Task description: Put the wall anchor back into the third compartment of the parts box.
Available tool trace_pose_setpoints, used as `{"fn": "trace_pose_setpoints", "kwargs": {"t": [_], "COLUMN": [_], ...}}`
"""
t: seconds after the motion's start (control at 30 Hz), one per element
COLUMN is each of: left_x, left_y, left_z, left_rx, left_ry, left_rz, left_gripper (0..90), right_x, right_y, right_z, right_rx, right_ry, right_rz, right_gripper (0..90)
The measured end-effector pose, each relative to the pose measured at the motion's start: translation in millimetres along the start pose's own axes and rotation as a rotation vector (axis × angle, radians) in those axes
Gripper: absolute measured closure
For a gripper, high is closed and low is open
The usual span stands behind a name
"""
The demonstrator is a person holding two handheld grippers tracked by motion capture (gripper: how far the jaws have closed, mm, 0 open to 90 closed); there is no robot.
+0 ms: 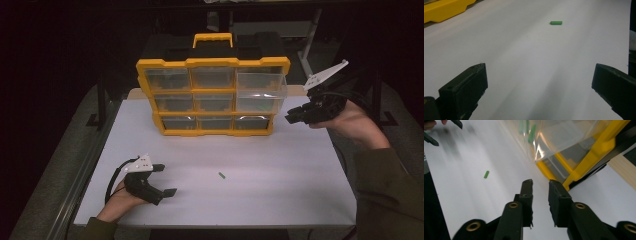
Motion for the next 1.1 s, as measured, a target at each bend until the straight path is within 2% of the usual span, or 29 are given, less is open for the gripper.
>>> {"fn": "trace_pose_setpoints", "kwargs": {"t": [0.2,0.37,0.57,0.7,1.1], "left_x": [0.7,-0.2,0.7,1.2,1.1], "left_y": [0.6,0.0,0.0,0.3,0.1], "left_z": [0.3,0.7,1.2,1.3,2.1], "left_rx": [-0.002,-0.004,-0.003,-0.004,-0.011], "left_ry": [0.0,-0.002,0.011,0.011,0.008], "left_rz": [0.002,0.001,0.002,0.005,0.006], "left_gripper": [0.0,0.0,0.0,0.0,0.0], "right_x": [-9.0,-16.5,-23.2,-32.5,-60.3], "right_y": [-24.7,-46.2,-71.0,-85.9,-124.5], "right_z": [17.2,29.4,38.8,43.7,51.7], "right_rx": [0.015,0.017,0.02,0.018,-0.001], "right_ry": [-0.018,-0.02,-0.027,-0.034,-0.03], "right_rz": [-0.02,-0.013,0.002,-0.007,-0.06], "right_gripper": [59.3,49.0,40.9,35.8,29.7]}}
Point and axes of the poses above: each handheld gripper's, and its own axes: y roughly backward along the jaws, z roughly out of its underside, x roughly to its right, the point moved 5 cm from there along -y, roughly forward along the jaws, and after that the axes turned 7 degrees about y, right-handed, at the moved point
